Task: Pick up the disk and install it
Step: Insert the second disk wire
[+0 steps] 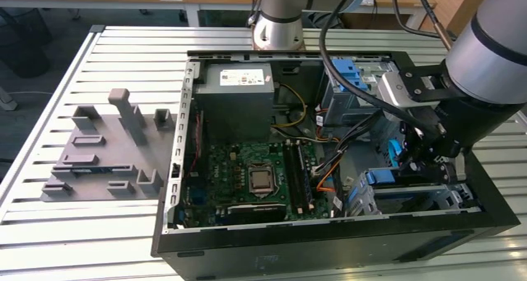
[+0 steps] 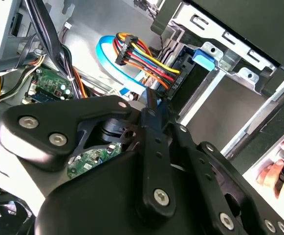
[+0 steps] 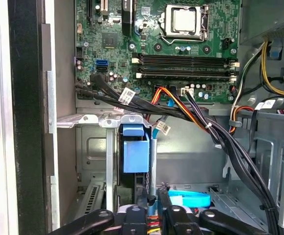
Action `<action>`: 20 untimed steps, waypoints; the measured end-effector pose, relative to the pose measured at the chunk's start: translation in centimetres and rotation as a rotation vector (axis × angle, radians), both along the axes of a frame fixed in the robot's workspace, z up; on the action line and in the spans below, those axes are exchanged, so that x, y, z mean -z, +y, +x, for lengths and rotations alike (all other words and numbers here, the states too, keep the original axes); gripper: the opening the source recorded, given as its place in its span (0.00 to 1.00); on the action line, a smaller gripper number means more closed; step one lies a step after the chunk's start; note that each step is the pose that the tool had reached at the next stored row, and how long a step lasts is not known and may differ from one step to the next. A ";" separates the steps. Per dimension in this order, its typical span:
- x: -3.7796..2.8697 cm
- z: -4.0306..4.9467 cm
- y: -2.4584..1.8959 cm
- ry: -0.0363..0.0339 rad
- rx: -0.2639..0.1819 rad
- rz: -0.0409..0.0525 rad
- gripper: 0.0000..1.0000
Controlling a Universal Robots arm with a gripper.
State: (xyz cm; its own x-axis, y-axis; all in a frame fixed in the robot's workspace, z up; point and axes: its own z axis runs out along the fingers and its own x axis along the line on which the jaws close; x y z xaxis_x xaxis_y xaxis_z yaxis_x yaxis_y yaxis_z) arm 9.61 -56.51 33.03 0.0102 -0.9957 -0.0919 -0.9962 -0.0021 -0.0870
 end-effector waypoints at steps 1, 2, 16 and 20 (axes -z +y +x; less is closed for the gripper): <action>-0.01 0.00 0.00 -0.0001 0.000 0.0006 0.17; -0.06 0.00 0.00 -0.0001 0.000 0.0008 0.17; -0.37 0.00 -0.10 -0.0001 0.000 0.0021 0.16; -0.36 0.00 -0.40 -0.0002 0.000 0.0028 0.16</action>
